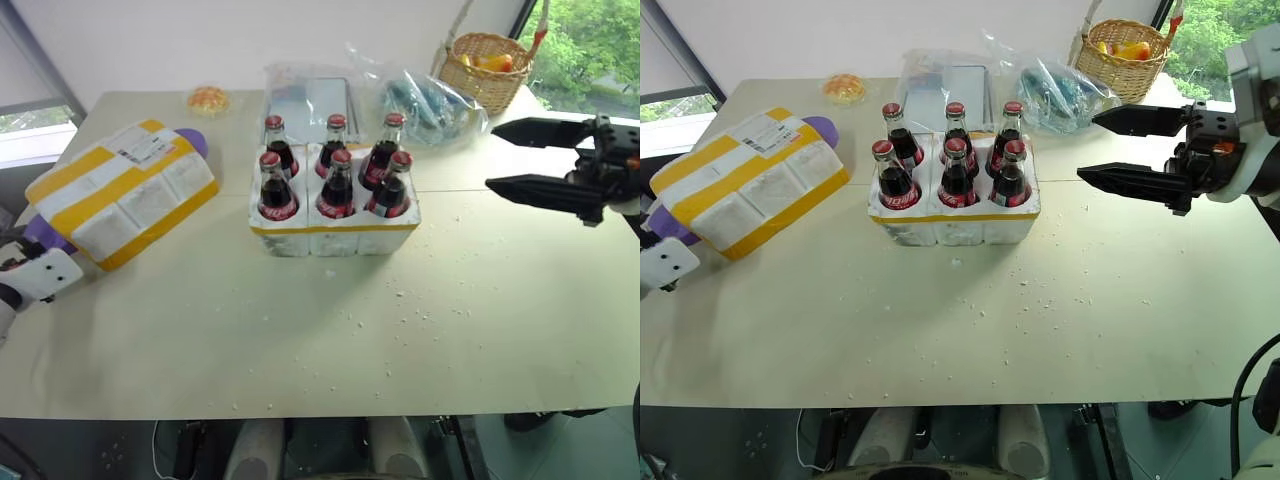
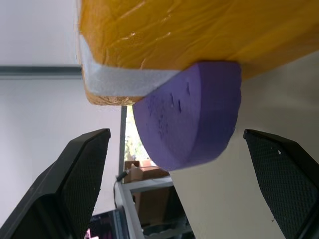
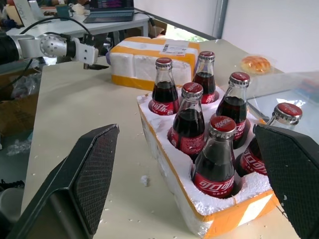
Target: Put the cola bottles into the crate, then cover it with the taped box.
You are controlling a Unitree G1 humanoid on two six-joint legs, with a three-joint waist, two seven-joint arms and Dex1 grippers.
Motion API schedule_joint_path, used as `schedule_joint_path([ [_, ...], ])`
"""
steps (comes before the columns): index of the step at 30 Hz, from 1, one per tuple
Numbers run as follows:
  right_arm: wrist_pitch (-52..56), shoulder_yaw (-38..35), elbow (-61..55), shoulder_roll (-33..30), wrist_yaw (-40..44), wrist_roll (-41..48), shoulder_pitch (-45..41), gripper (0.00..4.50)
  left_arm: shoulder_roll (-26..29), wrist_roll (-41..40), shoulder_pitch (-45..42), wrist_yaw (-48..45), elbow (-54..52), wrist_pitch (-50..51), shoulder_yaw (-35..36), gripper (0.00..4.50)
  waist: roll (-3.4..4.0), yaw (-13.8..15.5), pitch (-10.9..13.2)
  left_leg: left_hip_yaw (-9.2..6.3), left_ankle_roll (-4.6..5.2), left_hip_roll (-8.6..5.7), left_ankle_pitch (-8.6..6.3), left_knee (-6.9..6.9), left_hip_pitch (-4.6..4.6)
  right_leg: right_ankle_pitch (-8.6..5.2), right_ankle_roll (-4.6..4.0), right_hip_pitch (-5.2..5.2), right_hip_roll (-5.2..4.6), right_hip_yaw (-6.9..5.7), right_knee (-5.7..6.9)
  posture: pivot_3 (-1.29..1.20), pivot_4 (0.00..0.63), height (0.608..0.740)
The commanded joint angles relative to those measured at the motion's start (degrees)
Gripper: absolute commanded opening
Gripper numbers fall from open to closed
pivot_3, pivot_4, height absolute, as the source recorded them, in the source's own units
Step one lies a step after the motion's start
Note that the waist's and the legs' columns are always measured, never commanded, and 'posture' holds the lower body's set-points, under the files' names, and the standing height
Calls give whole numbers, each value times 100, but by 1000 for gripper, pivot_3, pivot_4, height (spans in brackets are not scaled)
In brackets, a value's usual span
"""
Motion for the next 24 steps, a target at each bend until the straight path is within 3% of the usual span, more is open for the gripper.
schedule_joint_path([
  [1, 20, -292, -204, -193, -17, 177, -101, 4418, -13, 15, -364, 287, 570, -133, -187, 4500, 0, 7, 0, 0, 0, 0, 0, 0, 0, 0, 0, 0, 0, 0, 0, 0, 150, 737],
  [8, 131, -456, -350, -157, -208, 318, 14, 4418, -89, 149, -1386, 462, 1675, -438, -834, 4500, -6, 31, -4, 1, 0, -3, 0, 7, -1, 3, 6, 4, -1, 0, 3, 0, 150, 737],
  [17, 77, -485, -433, -94, -387, 406, 116, 4418, -26, 365, -2104, 670, 2250, -677, -1443, 4500, -10, 1, -6, 2, 1, -2, 1, 8, 1, 5, 8, 4, 2, 0, 6, 0, 150, 737],
  [20, 63, -472, -429, -87, -408, 405, 112, 4500, -28, 337, -2184, 701, 2354, -696, -1510, 3535, -11, 5, -6, 2, 1, -2, 1, 8, 2, 5, 8, 4, 2, 0, 7, 0, 150, 737],
  [24, 18, -411, -376, -43, -443, 373, 64, 4500, -37, 263, -2233, 646, 2443, -727, -1509, 1589, -11, 20, -7, 2, 1, -3, 1, 9, 1, 5, 9, 4, 1, 0, 7, 0, 150, 737],
])
